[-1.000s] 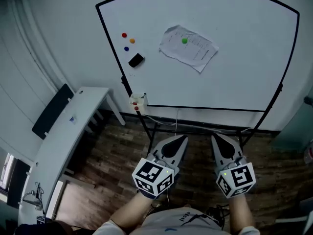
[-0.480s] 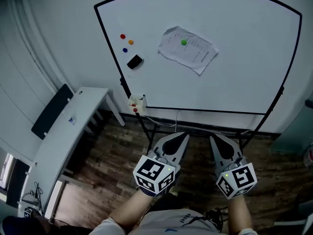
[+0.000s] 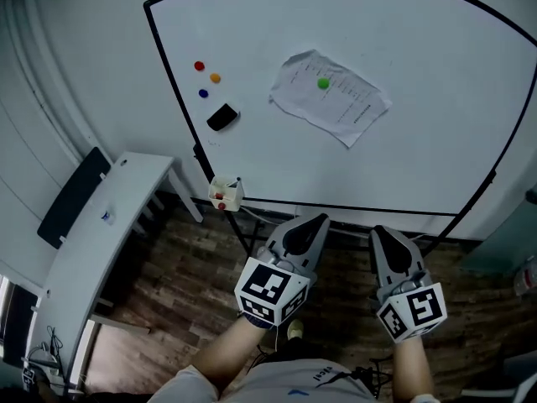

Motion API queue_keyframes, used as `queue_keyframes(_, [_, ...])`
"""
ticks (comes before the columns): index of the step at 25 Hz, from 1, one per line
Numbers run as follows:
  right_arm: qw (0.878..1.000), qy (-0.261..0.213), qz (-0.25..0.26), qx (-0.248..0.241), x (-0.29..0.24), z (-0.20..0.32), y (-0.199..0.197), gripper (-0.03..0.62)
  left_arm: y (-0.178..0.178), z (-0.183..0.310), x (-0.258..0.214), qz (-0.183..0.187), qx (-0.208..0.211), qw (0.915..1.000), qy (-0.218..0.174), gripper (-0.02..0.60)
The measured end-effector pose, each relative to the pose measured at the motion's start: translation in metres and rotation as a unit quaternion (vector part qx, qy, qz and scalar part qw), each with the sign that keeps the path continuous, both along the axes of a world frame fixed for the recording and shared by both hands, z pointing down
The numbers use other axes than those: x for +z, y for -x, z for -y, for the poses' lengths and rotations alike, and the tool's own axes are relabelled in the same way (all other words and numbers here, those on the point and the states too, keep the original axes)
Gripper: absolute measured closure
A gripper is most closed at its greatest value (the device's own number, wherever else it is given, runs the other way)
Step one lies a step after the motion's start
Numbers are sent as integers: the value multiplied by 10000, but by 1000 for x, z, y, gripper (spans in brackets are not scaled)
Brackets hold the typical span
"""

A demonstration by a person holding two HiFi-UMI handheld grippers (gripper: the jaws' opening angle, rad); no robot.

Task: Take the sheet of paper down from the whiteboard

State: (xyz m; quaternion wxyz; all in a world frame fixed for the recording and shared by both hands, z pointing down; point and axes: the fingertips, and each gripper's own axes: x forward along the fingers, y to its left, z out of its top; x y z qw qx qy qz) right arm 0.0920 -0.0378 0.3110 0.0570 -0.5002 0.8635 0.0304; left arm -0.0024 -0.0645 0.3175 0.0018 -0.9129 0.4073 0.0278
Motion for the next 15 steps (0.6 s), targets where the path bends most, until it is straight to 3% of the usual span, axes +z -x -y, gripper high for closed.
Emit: queue_keyframes(15, [9953, -482, -660, 523, -41, 175, 23, 580, 18, 193, -32, 14, 44, 9988, -485, 570])
